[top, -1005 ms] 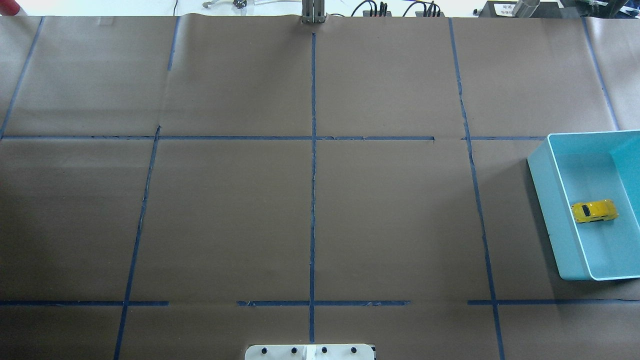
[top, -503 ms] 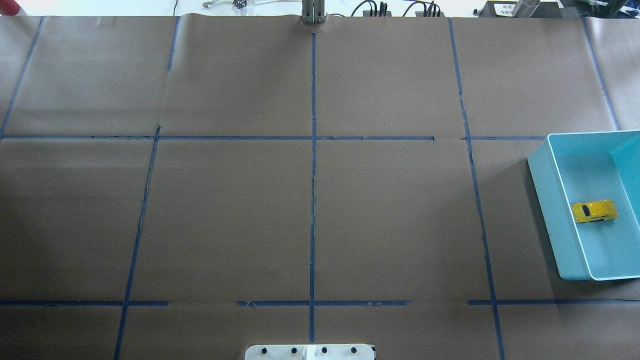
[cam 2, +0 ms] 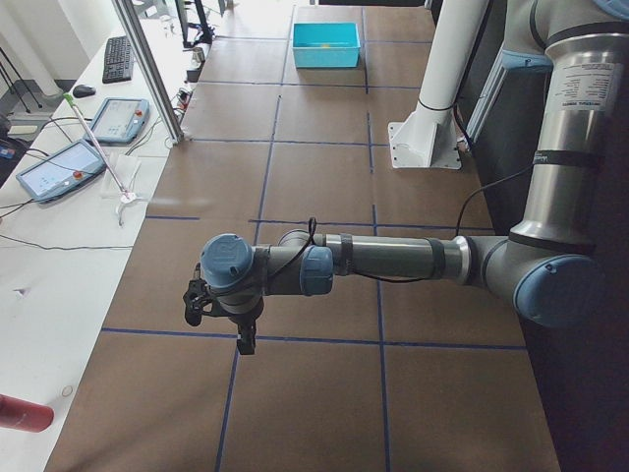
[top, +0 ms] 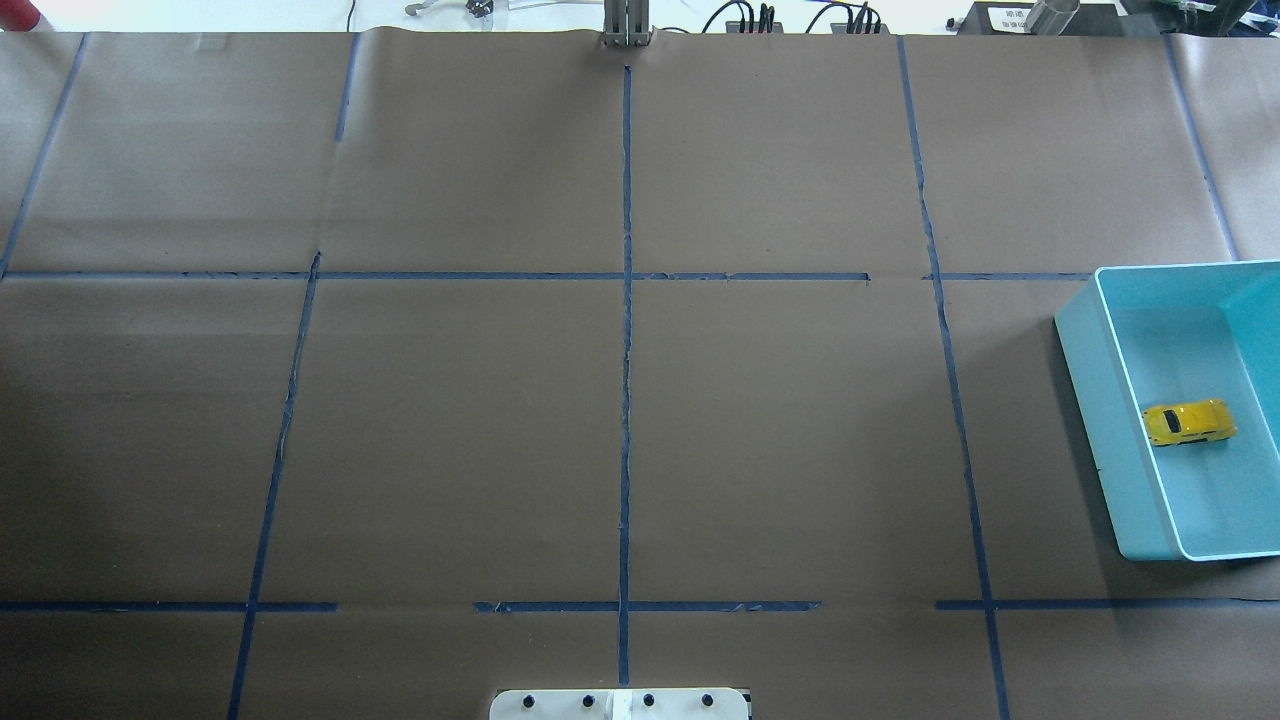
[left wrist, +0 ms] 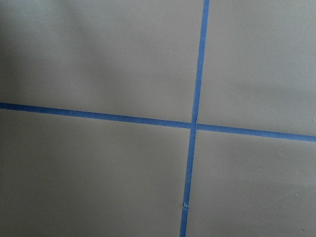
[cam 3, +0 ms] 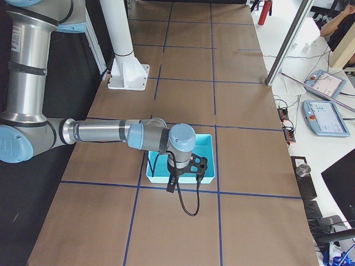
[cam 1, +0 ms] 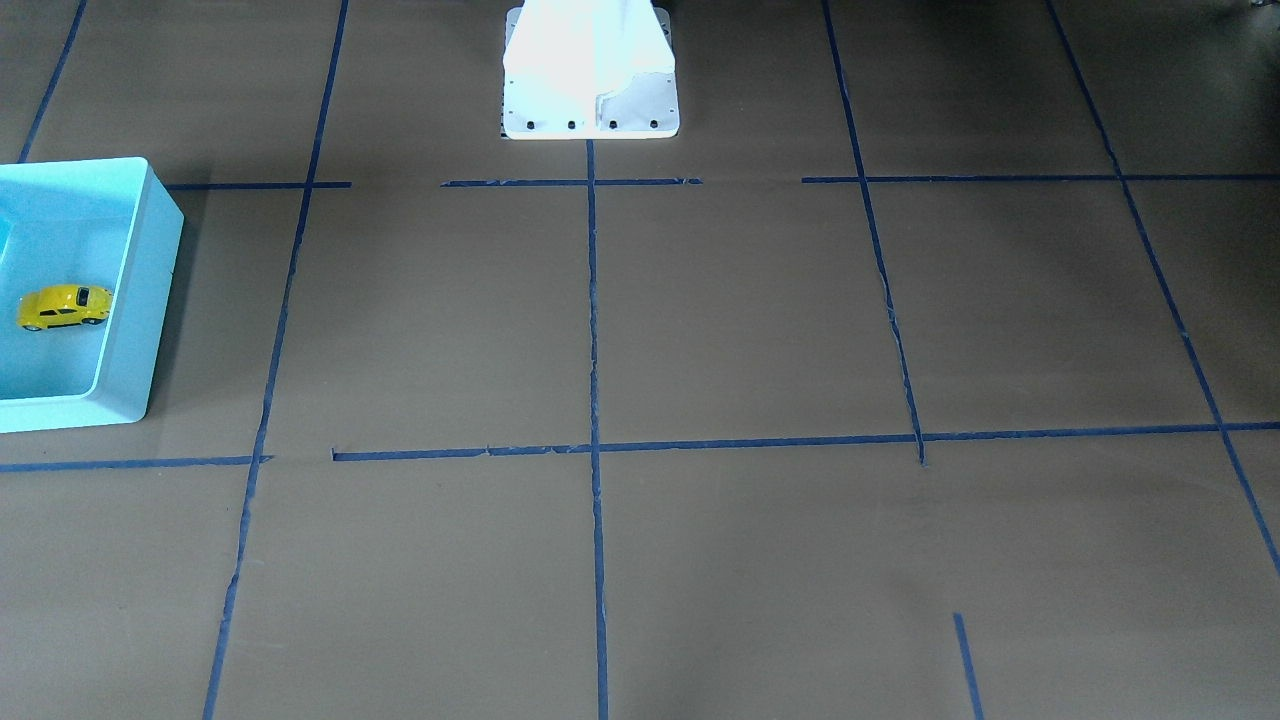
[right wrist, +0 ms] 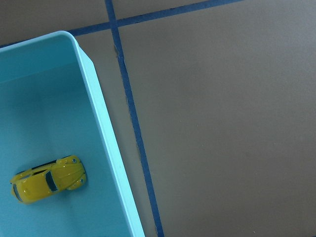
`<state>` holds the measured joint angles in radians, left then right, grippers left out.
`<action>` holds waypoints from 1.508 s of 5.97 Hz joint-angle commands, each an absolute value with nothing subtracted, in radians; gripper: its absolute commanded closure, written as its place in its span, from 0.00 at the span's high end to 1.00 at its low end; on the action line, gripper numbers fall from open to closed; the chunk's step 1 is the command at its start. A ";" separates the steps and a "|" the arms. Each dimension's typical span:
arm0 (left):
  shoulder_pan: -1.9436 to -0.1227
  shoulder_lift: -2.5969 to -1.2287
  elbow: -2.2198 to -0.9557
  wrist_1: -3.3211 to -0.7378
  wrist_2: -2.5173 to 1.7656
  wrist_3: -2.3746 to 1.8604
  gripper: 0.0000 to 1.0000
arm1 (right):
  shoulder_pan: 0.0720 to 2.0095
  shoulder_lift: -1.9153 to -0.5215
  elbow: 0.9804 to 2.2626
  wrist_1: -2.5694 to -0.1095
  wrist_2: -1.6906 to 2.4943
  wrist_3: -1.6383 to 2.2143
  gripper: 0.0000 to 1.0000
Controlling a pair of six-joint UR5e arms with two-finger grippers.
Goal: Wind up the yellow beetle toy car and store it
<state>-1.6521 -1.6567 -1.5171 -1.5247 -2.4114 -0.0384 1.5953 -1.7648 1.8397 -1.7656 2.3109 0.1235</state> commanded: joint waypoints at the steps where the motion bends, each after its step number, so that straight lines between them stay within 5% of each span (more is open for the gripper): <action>1: -1.652 -1.657 -1.517 -1.525 -2.411 -0.038 1.00 | 1.595 -1.758 1.841 -1.766 2.310 0.121 1.00; 9: -1.652 -1.657 -1.519 -1.525 -2.411 -0.038 1.00 | 1.595 -1.759 1.842 -1.686 2.298 0.104 1.00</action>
<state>-1.6521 -1.6567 -1.5177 -1.5248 -2.4114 -0.0383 1.5953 -1.7589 1.8413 -1.6866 2.2977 0.1032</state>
